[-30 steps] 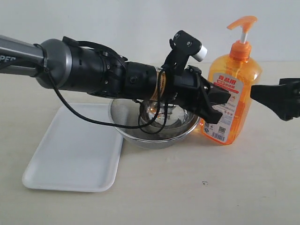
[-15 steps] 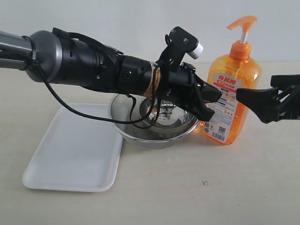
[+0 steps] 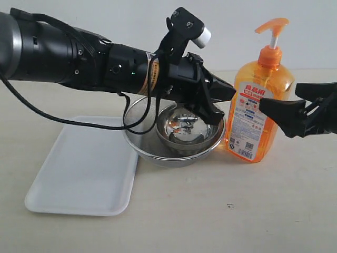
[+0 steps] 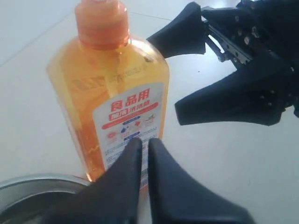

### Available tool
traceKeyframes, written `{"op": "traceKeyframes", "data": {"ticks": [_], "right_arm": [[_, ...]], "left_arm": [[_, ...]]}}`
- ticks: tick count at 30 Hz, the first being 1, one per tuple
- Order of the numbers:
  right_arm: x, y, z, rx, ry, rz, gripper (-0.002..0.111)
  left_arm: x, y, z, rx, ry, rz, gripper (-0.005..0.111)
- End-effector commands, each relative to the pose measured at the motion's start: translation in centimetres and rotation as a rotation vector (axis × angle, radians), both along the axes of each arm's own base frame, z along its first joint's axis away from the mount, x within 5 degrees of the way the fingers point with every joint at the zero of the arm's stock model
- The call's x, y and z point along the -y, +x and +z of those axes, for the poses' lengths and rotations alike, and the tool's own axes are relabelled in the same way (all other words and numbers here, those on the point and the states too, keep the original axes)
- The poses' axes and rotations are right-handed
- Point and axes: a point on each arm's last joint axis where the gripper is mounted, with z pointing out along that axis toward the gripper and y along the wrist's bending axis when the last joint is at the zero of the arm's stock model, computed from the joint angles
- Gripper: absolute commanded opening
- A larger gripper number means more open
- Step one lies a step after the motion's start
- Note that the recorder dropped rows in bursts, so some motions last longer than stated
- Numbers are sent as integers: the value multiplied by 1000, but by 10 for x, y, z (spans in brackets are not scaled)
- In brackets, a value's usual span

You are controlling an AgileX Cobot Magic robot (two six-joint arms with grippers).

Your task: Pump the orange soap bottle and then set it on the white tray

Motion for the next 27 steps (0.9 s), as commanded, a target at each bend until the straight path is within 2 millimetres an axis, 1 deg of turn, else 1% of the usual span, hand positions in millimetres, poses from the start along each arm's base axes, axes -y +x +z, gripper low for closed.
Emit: {"op": "traceKeyframes", "data": {"ticks": [1, 4, 6, 10, 14, 18, 22, 23, 27], "right_arm": [[0, 7, -2, 32, -4, 15, 91], [0, 14, -4, 37, 0, 25, 91], [1, 19, -6, 32, 6, 27, 91], [1, 28, -12, 28, 23, 44, 91], [2, 34, -18, 31, 17, 54, 91], [-1, 41, -18, 55, 18, 74, 91], [-14, 50, -19, 85, 0, 107, 91], [-18, 53, -21, 76, -13, 115, 91], [-21, 61, -29, 35, -46, 105, 91]], "left_arm": [[-21, -1, 15, 17, -1, 53, 5], [-40, -1, 25, 19, -18, 87, 5], [-51, -3, 27, 13, -26, 94, 5], [-64, -9, 31, 5, -37, 101, 5], [-65, -10, 29, 0, -35, 102, 5], [-65, -11, 30, -3, -41, 90, 5], [-65, -11, 31, -2, -44, 90, 5], [-65, -12, 31, -3, -45, 88, 5], [-65, -12, 31, -3, -45, 88, 5]]}}
